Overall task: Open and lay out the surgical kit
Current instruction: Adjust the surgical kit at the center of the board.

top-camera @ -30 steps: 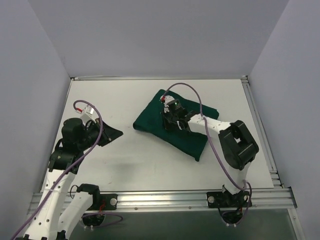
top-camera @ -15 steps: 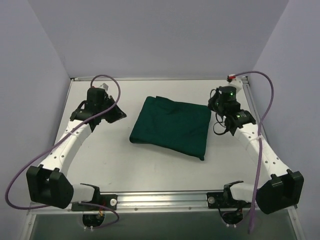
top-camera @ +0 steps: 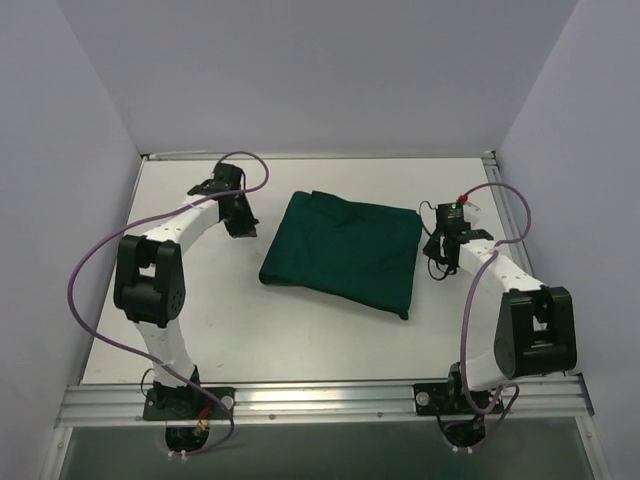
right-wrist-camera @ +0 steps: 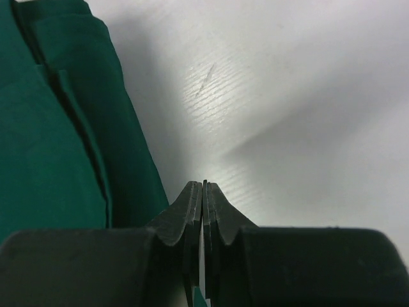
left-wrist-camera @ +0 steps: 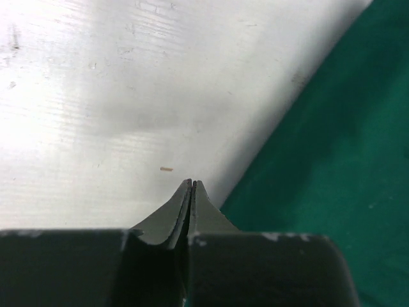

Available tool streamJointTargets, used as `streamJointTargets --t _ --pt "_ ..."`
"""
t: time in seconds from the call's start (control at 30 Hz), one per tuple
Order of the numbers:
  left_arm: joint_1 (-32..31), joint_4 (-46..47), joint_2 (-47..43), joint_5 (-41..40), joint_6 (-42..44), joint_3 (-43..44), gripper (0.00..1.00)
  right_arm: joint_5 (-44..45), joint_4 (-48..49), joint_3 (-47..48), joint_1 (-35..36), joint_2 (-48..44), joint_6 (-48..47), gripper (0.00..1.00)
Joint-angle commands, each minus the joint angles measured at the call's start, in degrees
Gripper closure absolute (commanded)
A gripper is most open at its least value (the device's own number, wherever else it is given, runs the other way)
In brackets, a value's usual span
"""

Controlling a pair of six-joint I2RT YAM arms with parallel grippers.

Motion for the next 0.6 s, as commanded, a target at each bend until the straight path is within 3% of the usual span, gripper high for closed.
streamJointTargets --t 0.0,0.3,0.57 --pt "-0.08 -0.68 2.87 1.16 1.78 4.99 0.98 -3.22 4.68 -0.43 0.11 4.04 0.22 1.00" --pt "-1.58 1.78 8.41 7.49 0.72 7.28 0.98 -9.28 10.40 0.97 2.74 11.95 0.13 1.00" --pt "-2.63 4.51 11.76 12.51 -0.95 9.03 0.98 -9.03 9.87 10.63 7.22 20.38 0.66 1.00"
